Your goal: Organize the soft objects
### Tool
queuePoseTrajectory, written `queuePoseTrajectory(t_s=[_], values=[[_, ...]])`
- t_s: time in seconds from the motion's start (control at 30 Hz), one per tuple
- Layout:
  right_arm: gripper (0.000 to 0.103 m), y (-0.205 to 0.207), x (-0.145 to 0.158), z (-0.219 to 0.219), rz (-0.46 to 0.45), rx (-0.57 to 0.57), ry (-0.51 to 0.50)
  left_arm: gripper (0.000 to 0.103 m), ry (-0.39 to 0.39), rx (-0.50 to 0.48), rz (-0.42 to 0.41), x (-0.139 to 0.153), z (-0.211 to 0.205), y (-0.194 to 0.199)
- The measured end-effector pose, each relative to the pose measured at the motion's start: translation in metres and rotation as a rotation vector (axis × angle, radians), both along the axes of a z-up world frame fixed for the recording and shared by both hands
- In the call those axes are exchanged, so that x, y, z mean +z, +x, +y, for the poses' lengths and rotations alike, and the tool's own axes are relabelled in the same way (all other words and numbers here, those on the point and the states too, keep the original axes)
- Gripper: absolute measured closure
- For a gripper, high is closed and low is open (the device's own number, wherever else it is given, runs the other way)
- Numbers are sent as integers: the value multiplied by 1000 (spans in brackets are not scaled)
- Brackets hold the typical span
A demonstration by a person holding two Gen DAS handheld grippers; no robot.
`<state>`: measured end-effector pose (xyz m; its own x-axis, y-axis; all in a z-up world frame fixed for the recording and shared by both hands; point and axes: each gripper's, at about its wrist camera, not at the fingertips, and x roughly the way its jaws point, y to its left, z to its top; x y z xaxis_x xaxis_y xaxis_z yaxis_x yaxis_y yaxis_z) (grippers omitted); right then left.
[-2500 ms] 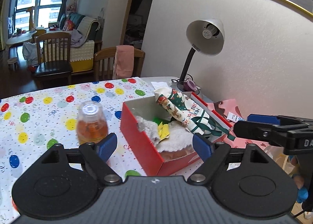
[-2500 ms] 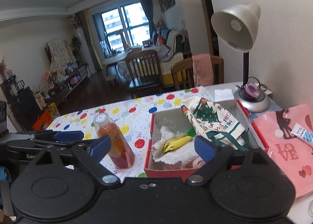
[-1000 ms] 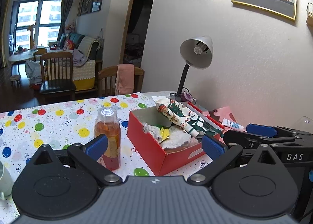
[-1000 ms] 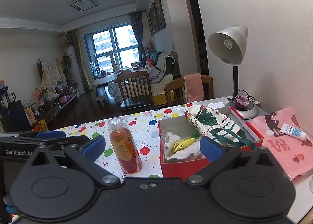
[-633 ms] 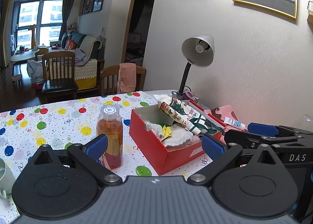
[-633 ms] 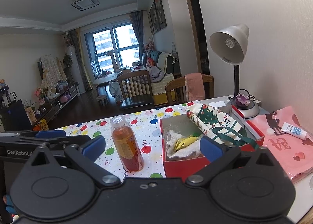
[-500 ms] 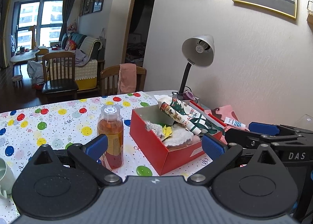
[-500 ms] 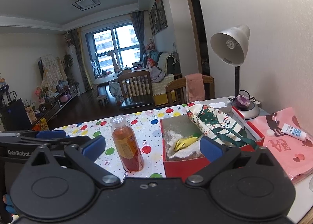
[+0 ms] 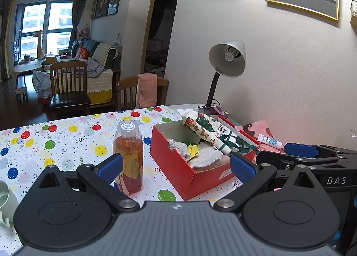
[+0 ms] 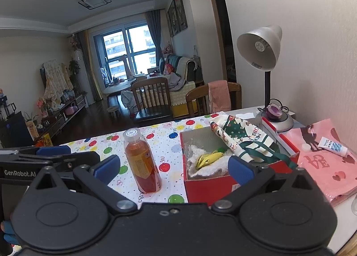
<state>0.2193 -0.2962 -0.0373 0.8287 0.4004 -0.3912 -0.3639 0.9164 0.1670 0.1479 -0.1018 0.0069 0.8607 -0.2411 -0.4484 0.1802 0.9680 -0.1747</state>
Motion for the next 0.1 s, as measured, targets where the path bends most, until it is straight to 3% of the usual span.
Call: queuePoseTrajectory(t_s=[0.1], values=[[0, 0, 0, 0, 2, 0, 2, 0, 0, 2, 0, 0, 1, 0]])
